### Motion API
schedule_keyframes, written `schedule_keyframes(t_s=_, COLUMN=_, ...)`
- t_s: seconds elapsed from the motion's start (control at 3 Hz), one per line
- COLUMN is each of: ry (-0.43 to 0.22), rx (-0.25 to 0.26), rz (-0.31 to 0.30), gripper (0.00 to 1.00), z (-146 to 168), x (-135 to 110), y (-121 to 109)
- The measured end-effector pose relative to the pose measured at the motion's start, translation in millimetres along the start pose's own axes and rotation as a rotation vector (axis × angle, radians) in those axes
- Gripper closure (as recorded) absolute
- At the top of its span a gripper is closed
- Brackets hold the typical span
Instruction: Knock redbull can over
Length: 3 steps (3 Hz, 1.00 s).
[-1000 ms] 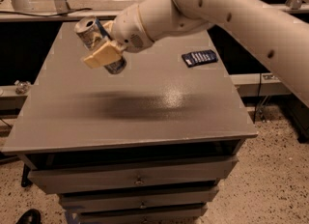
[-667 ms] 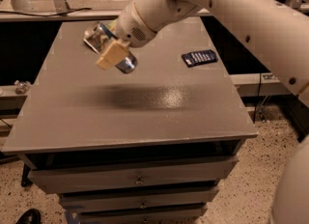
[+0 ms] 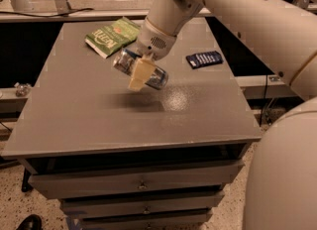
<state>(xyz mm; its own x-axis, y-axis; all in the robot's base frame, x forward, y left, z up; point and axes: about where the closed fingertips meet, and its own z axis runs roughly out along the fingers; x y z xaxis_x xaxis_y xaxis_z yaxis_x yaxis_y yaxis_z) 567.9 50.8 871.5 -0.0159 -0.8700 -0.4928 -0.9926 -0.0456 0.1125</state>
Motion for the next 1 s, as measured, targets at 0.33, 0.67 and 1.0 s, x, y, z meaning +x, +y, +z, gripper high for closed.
schedule_keyframes(t_s=0.33, ry=0.062, rx=-0.067, rz=0.017, gripper=1.0, z=15, x=14, y=21)
schedule_keyframes(t_s=0.67, ry=0.091, rx=-0.079, rz=0.02, gripper=1.0, z=28, x=15, y=29)
schedule_keyframes(t_s=1.0, ry=0.133, rx=-0.014, rz=0.017, gripper=1.0, z=28, x=9, y=30)
